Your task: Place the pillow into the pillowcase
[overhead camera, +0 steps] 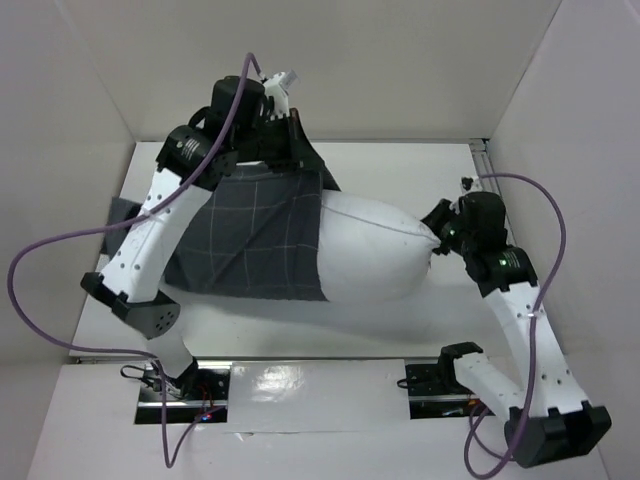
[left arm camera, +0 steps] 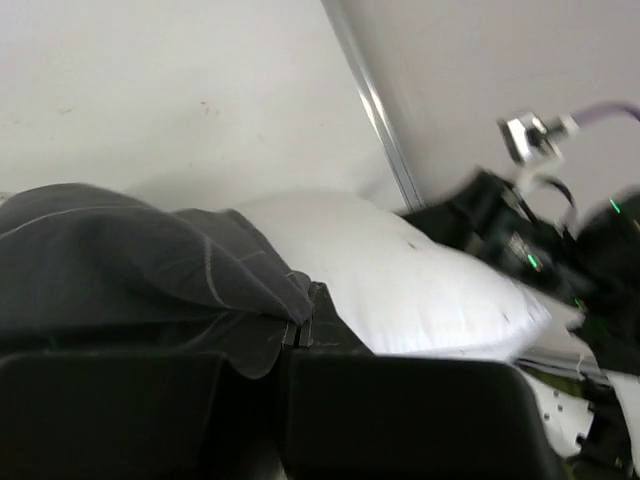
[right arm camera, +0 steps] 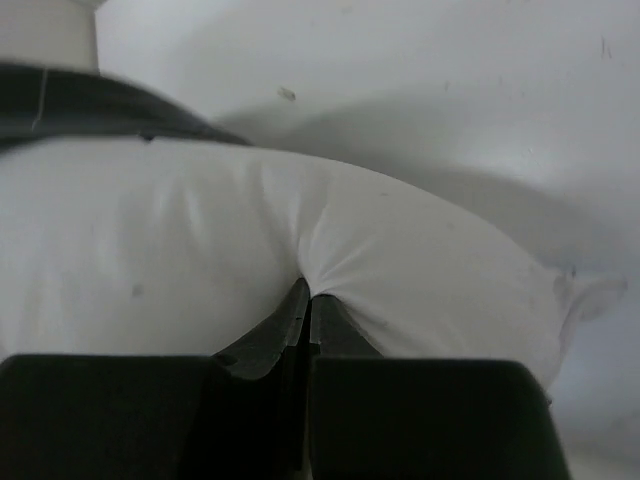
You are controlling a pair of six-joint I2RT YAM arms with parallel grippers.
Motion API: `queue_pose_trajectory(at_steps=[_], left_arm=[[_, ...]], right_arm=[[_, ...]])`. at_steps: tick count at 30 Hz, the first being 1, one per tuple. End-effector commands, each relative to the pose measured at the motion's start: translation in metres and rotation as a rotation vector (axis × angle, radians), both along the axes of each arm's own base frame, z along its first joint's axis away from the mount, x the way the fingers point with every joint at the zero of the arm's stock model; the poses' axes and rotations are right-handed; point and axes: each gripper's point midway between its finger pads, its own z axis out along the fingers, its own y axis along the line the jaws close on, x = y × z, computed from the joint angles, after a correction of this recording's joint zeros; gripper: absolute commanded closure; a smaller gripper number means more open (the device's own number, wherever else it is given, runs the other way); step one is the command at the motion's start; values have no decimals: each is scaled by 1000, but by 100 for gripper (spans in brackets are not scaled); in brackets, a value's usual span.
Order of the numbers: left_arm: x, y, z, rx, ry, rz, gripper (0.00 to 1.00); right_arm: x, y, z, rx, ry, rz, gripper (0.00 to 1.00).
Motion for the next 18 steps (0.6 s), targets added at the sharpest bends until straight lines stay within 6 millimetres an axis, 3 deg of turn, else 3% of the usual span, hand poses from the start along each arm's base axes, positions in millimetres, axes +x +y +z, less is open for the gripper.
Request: queue_pose_trajectory(at_steps=[1, 3, 4, 6, 7, 8, 9, 11, 12, 13, 14, 15, 16, 18], left_arm=[[70, -31, -8, -123, -28, -34, 100], [105, -34, -39, -67, -11, 0, 100], [133, -33, -68, -11, 11, 51, 100], [155, -27, -84, 16, 4, 73, 97], [159, -22, -87, 20, 10, 69, 67], [157, -24, -87, 20, 7, 53, 52], [151, -20, -71, 20, -42, 42, 38], [145, -9, -61, 47, -86, 63, 10], [136, 2, -32, 60, -192, 60, 6], [132, 7, -33, 104, -219, 77, 2], [139, 21, -44, 212, -253, 159, 0], [138, 30, -42, 245, -263, 188, 0], [134, 38, -58, 300, -216, 194, 0], [124, 53, -60, 348, -201, 226, 9]], right_arm=[[-41, -6, -36, -93, 201, 52, 100], [-17, -10, -22, -116, 151, 10, 100], [0, -8, -20, -124, 139, 17, 100], [27, 4, -17, -107, 119, 62, 100], [40, 10, -20, -102, 128, 87, 100], [56, 14, -47, -103, 210, 112, 100], [74, 10, -40, -101, 209, 94, 94], [102, 1, -53, -103, 255, 55, 71], [119, -31, -56, -149, 252, -81, 64], [127, -44, -54, -176, 229, -133, 55], [135, -71, -40, -197, 185, -255, 44], [140, -81, -27, -195, 145, -287, 35], [148, -89, -13, -186, 90, -311, 30], [150, -98, 9, -192, 30, -317, 24]])
